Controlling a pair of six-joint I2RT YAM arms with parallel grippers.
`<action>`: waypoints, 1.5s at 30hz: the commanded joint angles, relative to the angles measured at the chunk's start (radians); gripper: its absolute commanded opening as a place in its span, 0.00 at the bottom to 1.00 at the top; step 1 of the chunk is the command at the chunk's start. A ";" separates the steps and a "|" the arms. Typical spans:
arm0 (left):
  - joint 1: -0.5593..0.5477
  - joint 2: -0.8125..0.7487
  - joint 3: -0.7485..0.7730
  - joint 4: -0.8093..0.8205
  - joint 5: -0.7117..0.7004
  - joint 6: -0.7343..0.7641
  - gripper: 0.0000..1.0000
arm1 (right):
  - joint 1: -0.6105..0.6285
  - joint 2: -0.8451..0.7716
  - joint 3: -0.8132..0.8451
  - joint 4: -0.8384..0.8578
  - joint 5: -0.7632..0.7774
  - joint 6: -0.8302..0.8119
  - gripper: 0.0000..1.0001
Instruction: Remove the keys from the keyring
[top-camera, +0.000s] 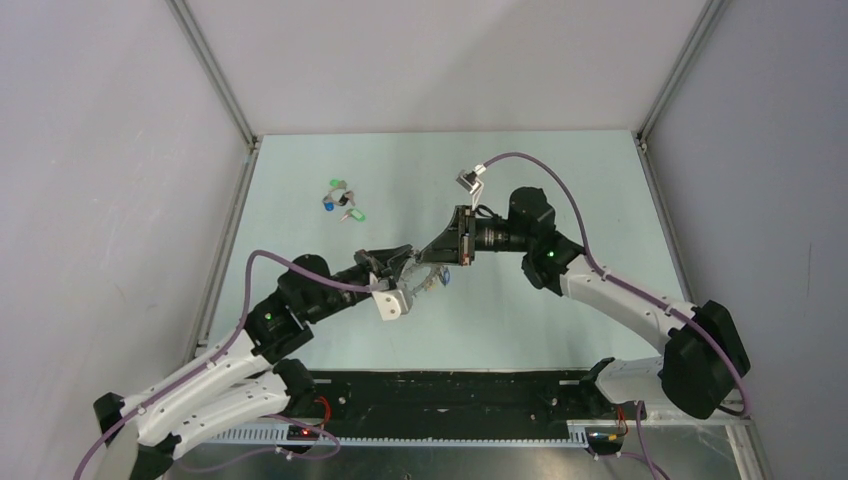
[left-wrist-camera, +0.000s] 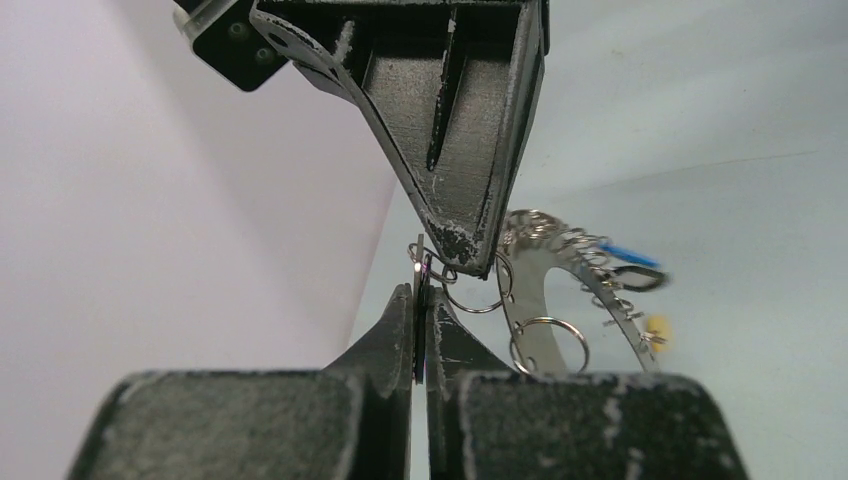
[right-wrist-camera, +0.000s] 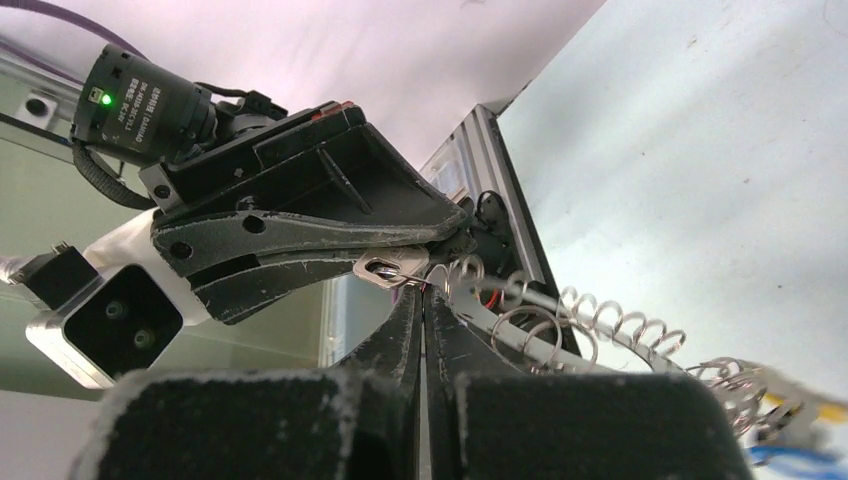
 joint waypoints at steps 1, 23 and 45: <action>-0.005 -0.034 0.032 0.176 0.054 0.013 0.00 | -0.001 0.049 -0.037 0.060 0.075 0.095 0.00; -0.005 -0.035 0.029 0.176 0.033 0.018 0.00 | -0.023 -0.171 -0.048 -0.100 0.101 -0.291 0.41; -0.006 -0.036 0.031 0.176 0.051 0.010 0.00 | 0.171 -0.246 -0.048 -0.030 0.380 -0.741 0.33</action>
